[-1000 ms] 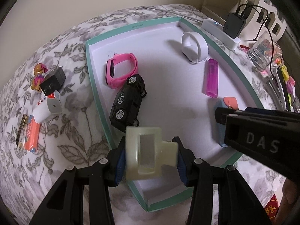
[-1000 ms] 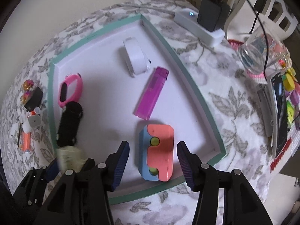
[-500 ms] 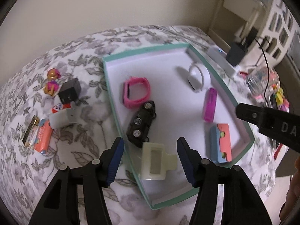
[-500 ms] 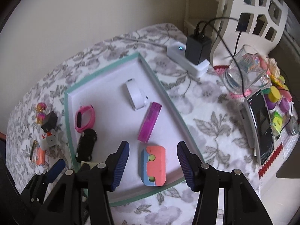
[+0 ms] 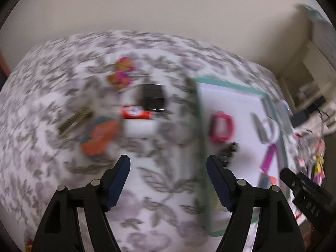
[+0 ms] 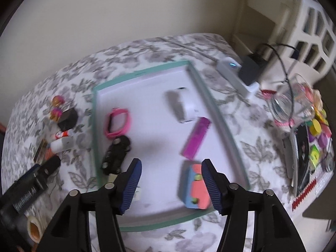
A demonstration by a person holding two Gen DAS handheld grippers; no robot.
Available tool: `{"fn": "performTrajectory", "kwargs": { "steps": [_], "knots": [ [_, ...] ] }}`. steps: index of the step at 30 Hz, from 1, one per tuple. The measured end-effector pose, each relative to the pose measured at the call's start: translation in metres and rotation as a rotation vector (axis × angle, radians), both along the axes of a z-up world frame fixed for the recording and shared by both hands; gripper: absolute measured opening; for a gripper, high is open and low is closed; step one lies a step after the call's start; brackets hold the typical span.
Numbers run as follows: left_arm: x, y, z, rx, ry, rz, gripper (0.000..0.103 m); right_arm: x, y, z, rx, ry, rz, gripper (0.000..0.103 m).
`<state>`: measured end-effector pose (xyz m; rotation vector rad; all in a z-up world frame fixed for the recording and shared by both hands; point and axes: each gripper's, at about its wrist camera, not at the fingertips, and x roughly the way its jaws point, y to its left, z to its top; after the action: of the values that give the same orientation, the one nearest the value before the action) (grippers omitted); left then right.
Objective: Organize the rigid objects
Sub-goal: 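Withdraw both tools from the tray toward the remaining items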
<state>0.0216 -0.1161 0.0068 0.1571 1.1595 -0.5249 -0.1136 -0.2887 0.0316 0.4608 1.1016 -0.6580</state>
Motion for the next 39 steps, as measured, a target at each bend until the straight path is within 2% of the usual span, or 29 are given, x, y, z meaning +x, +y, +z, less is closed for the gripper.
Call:
{"fn": "performTrajectory", "kwargs": {
  "steps": [1,3,8,15,19,25,27,30,39],
  "knots": [
    [0.005,0.008,0.001,0.007,0.0,0.031,0.077,0.003,0.005,0.0,-0.002,0.0,0.014,0.068],
    [0.015,0.022,0.003,0.011,0.005,0.083,0.086,0.013,0.017,-0.001,-0.006,-0.001,0.056,0.07],
    [0.029,0.05,0.008,0.028,0.0,0.177,0.086,0.031,0.044,-0.005,-0.009,-0.002,0.139,0.073],
    [0.048,0.09,0.01,0.048,0.022,0.292,0.086,0.056,0.078,-0.011,0.043,-0.03,0.216,0.08],
    [0.054,0.107,0.009,0.059,0.03,0.338,0.086,0.068,0.096,-0.014,0.029,-0.023,0.263,0.084],
    [0.062,0.136,0.008,0.057,0.042,0.403,0.086,0.082,0.111,-0.022,0.059,-0.03,0.282,0.094],
    [0.065,0.146,0.006,0.063,0.046,0.433,0.087,0.084,0.114,-0.024,0.075,-0.037,0.286,0.095],
    [0.07,0.158,0.002,0.061,0.06,0.483,0.098,0.089,0.12,-0.028,0.083,-0.041,0.293,0.103],
    [0.075,0.179,-0.005,0.037,0.086,0.563,0.098,0.098,0.128,-0.031,0.091,-0.089,0.309,0.103]
  ]
}}
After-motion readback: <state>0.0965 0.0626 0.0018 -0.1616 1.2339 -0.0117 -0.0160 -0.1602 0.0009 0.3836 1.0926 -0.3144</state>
